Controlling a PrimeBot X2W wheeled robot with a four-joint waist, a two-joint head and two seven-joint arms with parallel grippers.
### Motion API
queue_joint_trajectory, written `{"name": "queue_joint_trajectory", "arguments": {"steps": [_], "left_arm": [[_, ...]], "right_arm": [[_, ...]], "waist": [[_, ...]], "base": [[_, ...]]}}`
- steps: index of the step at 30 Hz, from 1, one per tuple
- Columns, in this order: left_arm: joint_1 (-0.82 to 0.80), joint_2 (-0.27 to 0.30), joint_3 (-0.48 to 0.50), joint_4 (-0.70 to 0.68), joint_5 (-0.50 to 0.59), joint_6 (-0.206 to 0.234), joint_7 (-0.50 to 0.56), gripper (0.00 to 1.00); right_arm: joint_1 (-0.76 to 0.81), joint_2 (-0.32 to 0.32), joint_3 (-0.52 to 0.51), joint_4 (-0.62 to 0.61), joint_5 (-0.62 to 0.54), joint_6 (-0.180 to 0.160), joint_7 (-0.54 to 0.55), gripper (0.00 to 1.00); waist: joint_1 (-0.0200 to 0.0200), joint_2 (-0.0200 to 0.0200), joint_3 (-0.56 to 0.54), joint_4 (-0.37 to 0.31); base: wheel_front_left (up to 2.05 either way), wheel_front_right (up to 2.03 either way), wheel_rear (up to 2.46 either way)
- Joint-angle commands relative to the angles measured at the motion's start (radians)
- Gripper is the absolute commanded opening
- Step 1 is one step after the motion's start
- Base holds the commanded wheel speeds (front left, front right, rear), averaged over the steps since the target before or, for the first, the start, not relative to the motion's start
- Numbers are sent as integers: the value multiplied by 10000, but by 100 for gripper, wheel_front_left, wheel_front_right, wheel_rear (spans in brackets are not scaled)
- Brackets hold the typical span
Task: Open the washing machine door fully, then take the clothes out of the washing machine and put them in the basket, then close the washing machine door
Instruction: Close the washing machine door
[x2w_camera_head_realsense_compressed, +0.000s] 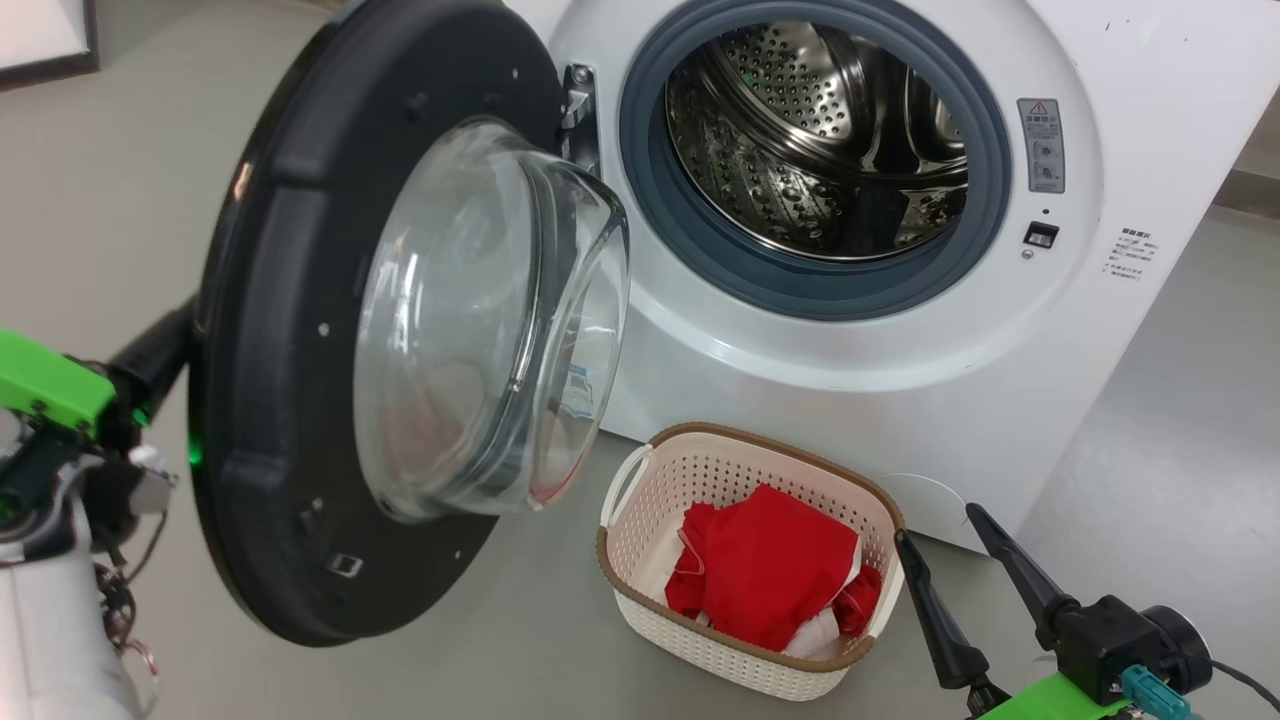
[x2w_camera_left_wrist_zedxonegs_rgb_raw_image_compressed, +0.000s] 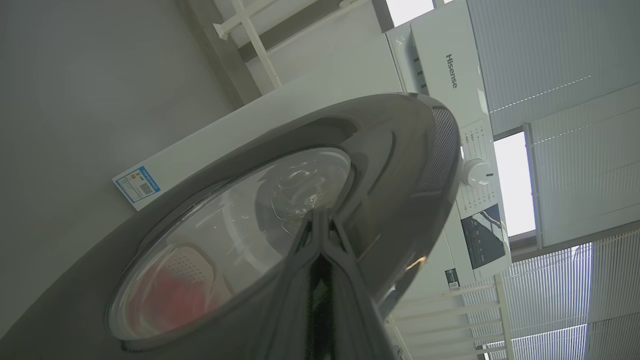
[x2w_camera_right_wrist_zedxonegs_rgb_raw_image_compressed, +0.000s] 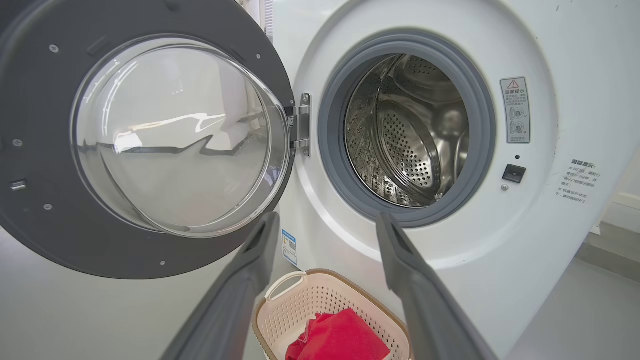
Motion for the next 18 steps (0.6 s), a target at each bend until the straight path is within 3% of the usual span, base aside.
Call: {"name": "queue_joint_trajectory", "arguments": {"steps": [1,10,18], "left_arm": [[125,149,-11,-397,-96,36,198,0],[1312,-465,-338,-2469,-455,751,857,0],[2010,-650,-962,-3668,-1027,1291,1040,0]], "right_arm": [[-183,-64,237,-215,-70,35,-63,100],[-214,-53,312,-199,-65,35,-63,100],[-238,-104,306,-206,-48,35,-63,100]], "waist": [[0,0,-5,-2],[0,0,-1,-61],[0,0,61,-140]], "base": [[0,0,0],[0,0,0],[0,0,0]]}}
